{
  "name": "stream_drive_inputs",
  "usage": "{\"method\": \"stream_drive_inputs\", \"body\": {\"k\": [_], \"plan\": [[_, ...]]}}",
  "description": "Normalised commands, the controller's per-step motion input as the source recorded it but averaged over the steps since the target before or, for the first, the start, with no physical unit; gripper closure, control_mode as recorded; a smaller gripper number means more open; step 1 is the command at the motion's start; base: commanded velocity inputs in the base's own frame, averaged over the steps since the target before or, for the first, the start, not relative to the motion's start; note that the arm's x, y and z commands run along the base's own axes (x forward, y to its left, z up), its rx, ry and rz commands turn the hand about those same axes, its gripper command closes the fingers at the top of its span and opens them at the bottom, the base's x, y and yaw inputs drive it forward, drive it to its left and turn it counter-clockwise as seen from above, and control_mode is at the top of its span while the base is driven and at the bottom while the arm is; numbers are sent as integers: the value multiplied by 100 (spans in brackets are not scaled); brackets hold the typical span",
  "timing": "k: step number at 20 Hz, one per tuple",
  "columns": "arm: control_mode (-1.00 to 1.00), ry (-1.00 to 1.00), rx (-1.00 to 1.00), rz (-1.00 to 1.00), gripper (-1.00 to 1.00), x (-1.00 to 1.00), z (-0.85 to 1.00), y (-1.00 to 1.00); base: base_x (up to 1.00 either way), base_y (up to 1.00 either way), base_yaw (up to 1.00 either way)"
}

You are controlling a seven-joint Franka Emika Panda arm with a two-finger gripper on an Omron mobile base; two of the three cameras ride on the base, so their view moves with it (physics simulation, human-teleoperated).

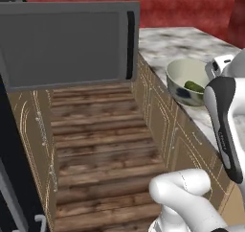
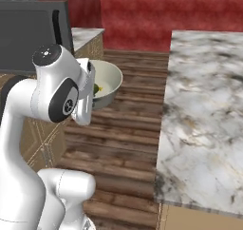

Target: Pick the cucumber from the sink and place it in the bowl. Then pick the bowl and place it in the microwave. Then close the microwave door and press the start button.

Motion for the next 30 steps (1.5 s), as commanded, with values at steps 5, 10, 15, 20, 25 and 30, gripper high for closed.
{"method": "stream_drive_inputs", "body": {"k": [5, 10, 15, 20, 25, 30], "plan": [[100, 0, 0, 0, 100, 0, 0, 0, 78, 1, 0], [100, 0, 0, 0, 100, 0, 0, 0, 83, 2, 0], [100, 0, 0, 0, 100, 0, 0, 0, 78, 0, 0], [100, 0, 0, 0, 100, 0, 0, 0, 76, 1, 0], [100, 0, 0, 0, 100, 0, 0, 0, 60, 1, 0], [100, 0, 0, 0, 100, 0, 0, 0, 67, 0, 0]]}}
